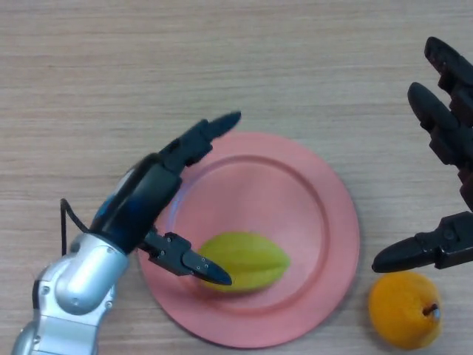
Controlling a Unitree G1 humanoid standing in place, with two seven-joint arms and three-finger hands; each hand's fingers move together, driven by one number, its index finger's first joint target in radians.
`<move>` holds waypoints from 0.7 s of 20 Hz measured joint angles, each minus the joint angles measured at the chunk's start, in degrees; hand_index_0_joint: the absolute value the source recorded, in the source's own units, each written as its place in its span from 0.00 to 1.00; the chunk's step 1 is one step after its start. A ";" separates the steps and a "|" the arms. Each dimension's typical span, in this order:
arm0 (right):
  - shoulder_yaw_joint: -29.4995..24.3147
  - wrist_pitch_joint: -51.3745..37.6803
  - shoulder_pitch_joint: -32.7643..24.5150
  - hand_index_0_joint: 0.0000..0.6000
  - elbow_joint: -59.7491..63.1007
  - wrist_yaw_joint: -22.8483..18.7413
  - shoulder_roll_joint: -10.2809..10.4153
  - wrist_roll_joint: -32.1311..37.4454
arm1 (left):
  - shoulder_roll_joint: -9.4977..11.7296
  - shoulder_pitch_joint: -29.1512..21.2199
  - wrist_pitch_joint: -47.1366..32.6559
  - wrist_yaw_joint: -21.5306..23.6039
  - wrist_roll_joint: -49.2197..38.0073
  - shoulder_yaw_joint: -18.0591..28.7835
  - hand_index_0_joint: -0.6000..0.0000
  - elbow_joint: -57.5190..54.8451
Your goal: Pick up the yellow starfruit and place it on the plate
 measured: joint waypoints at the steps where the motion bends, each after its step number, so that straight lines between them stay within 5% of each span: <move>1: -0.05 0.00 0.07 0.00 -0.35 0.14 0.00 0.00 | 0.32 -0.13 -0.06 0.43 -0.01 0.82 1.00 0.01; 6: -0.91 0.00 0.62 0.00 -0.52 0.23 0.00 -1.61 | 2.47 -1.15 -0.05 8.79 -12.71 9.93 1.00 0.01; 14: -0.72 1.55 -0.77 0.00 1.38 0.21 0.00 -1.77 | 5.19 -0.91 8.79 8.59 -36.38 17.19 1.00 -3.89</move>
